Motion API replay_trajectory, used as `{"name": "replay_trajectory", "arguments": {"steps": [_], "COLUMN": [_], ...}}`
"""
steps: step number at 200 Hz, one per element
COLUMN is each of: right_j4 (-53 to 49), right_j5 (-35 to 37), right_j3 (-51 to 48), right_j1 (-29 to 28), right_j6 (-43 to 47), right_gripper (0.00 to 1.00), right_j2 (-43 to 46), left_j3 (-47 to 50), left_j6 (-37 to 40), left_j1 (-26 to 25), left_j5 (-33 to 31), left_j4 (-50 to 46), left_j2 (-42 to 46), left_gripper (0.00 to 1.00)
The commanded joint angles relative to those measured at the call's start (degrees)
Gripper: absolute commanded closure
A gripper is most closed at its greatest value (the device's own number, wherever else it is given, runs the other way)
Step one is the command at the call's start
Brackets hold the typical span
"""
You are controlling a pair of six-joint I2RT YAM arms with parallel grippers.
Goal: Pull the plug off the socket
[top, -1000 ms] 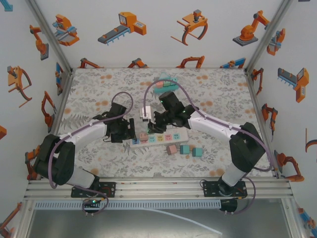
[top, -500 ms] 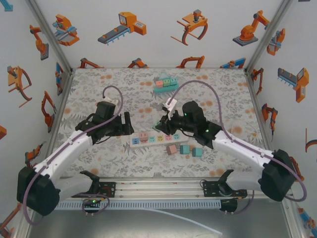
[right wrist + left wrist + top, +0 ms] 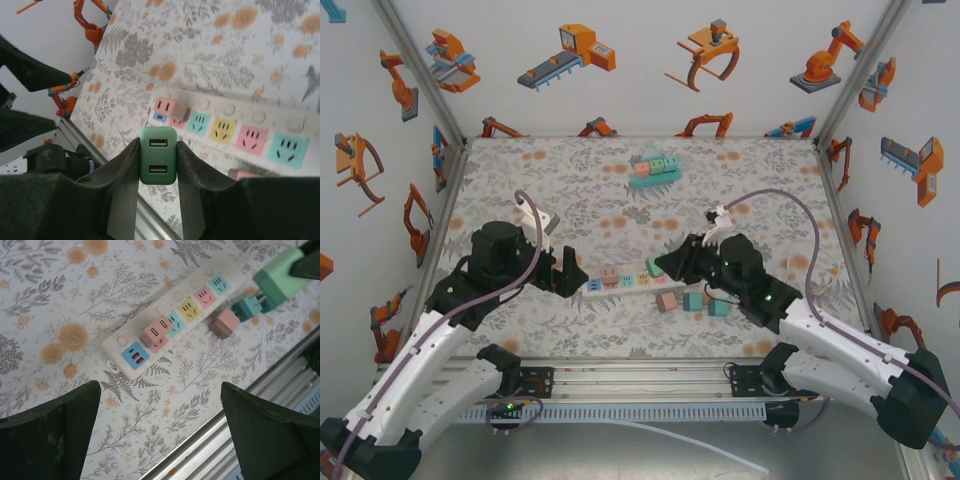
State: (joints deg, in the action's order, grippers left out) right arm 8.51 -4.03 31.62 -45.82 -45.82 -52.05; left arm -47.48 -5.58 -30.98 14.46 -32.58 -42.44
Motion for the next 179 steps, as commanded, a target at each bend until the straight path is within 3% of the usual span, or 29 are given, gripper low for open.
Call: {"name": "replay_trajectory", "arguments": {"steps": [1, 41, 82, 133, 179], "right_j4": [3.05, 6.24, 13.05, 16.33, 10.91], "right_j5": [1.43, 1.79, 6.80, 11.84, 21.76], "right_j3": [-2.61, -6.52, -9.21, -4.75, 0.87], "right_j1": [-1.33, -3.91, -7.56, -11.45, -16.26], "right_j6": [-10.43, -11.07, -14.31, -14.05, -14.66], "right_gripper": [0.92, 0.92, 0.92, 0.91, 0.88], "right_j2": [0.77, -1.86, -8.55, -21.17, -27.63], "left_j3": [-3.04, -7.33, -6.45, -2.95, -0.70], "left_j6": [10.57, 14.67, 15.19, 17.79, 16.83], "left_j1": [-1.49, -3.57, -4.36, -4.38, -4.38], "left_j5": [4.48, 6.07, 6.74, 10.59, 7.00], "left_j4": [-5.38, -10.81, -9.66, -7.58, -5.47], "left_j2": [-0.20, -4.85, -5.32, -3.85, -0.51], "left_gripper": [0.03, 0.03, 0.03, 0.03, 0.03]}}
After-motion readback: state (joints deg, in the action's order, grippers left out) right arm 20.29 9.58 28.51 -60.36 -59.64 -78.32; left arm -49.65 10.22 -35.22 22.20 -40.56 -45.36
